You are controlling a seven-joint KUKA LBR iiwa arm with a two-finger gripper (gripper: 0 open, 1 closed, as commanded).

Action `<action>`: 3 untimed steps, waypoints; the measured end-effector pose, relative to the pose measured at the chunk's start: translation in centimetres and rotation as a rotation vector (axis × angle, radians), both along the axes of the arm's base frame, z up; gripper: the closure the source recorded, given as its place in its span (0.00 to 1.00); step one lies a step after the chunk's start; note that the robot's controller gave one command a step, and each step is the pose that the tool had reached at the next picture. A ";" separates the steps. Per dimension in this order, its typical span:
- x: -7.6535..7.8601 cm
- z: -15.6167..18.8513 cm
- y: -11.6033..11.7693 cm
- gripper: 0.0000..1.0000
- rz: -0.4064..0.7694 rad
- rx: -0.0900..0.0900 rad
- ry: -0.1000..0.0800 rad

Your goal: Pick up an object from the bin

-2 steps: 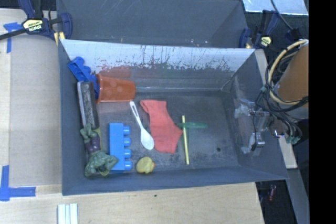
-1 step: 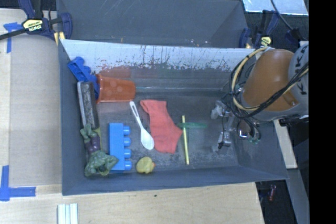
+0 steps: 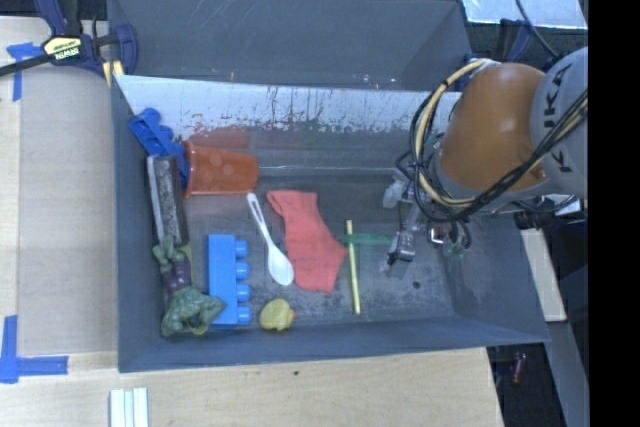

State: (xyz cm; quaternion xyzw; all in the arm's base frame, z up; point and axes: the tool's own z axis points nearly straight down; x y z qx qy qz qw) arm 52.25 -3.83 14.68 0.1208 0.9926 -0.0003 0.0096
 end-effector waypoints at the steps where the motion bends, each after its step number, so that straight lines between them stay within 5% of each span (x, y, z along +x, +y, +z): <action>1: 2.2 -1.8 0.2 0.00 -0.028 -0.001 0.001; 2: 3.3 -6.1 0.3 0.00 0.135 -0.003 0.006; 3: 8.0 4.6 2.6 1.00 0.477 -0.010 -0.001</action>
Offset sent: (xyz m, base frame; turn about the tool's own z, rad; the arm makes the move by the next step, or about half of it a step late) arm 0.0244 0.0008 -0.0768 -0.2051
